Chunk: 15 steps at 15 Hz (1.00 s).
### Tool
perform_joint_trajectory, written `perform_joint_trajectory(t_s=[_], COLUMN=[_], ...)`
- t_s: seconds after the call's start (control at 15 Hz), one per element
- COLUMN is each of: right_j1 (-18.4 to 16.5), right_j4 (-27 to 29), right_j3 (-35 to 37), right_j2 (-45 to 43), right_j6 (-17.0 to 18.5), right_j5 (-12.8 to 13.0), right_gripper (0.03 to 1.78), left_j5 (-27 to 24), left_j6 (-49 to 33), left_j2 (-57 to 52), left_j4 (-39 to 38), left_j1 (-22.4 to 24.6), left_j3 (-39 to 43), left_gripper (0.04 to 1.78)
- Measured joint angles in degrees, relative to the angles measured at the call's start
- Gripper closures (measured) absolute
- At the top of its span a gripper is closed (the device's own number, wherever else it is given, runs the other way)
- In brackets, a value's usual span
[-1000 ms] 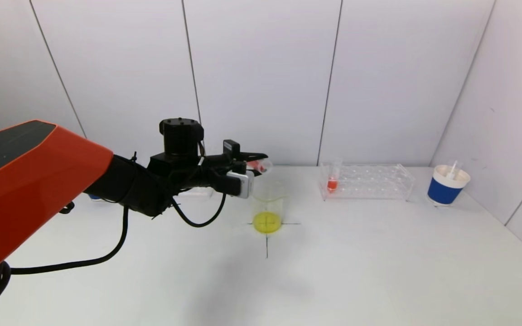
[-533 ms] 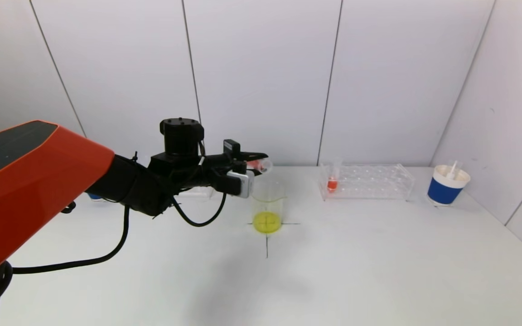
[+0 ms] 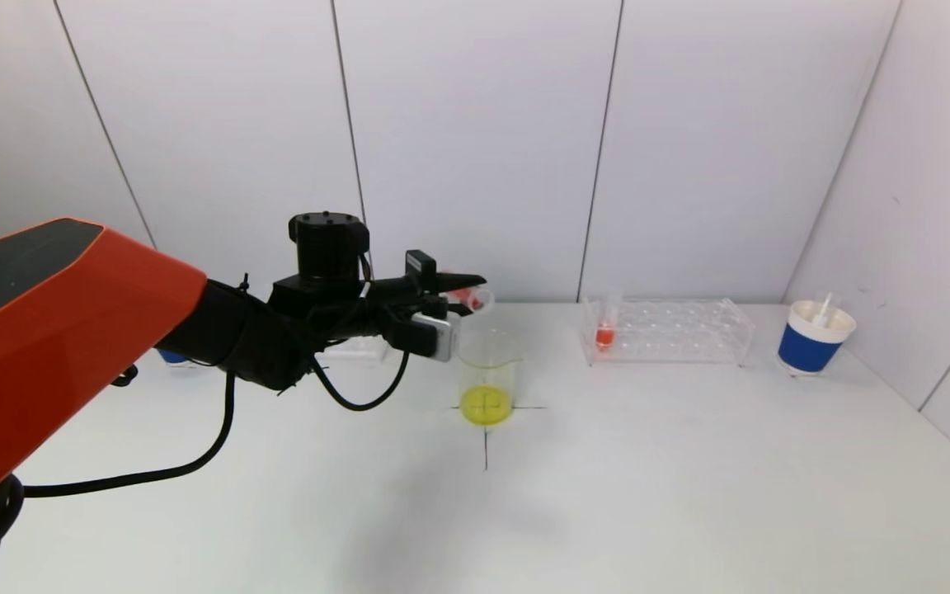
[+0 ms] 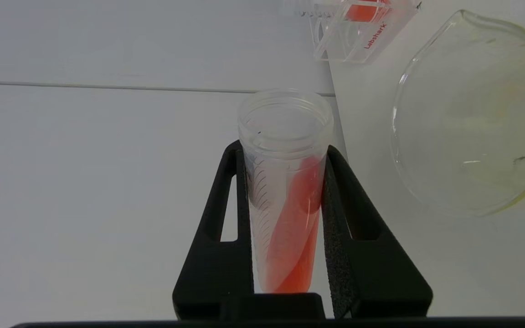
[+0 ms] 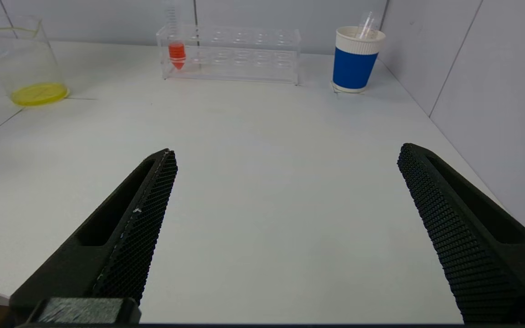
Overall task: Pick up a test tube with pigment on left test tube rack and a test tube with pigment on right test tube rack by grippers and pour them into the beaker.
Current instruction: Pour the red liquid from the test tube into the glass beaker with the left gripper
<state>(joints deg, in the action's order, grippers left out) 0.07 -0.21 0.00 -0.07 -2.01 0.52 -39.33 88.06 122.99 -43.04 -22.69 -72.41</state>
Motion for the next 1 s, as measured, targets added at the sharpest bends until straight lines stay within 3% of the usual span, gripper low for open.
perform_joint_trajectory(t_s=[1.0], right_j1=[0.0], right_j4=[0.05], right_j3=[0.0], right_j2=[0.0], right_j6=[0.01], right_j5=[0.0], right_gripper=[0.05], left_j5=[1.27], left_j6=[4.0], left_j2=[1.1], left_j4=[0.13], left_j1=[0.21], left_j3=[-0.84], left_gripper=[1.37])
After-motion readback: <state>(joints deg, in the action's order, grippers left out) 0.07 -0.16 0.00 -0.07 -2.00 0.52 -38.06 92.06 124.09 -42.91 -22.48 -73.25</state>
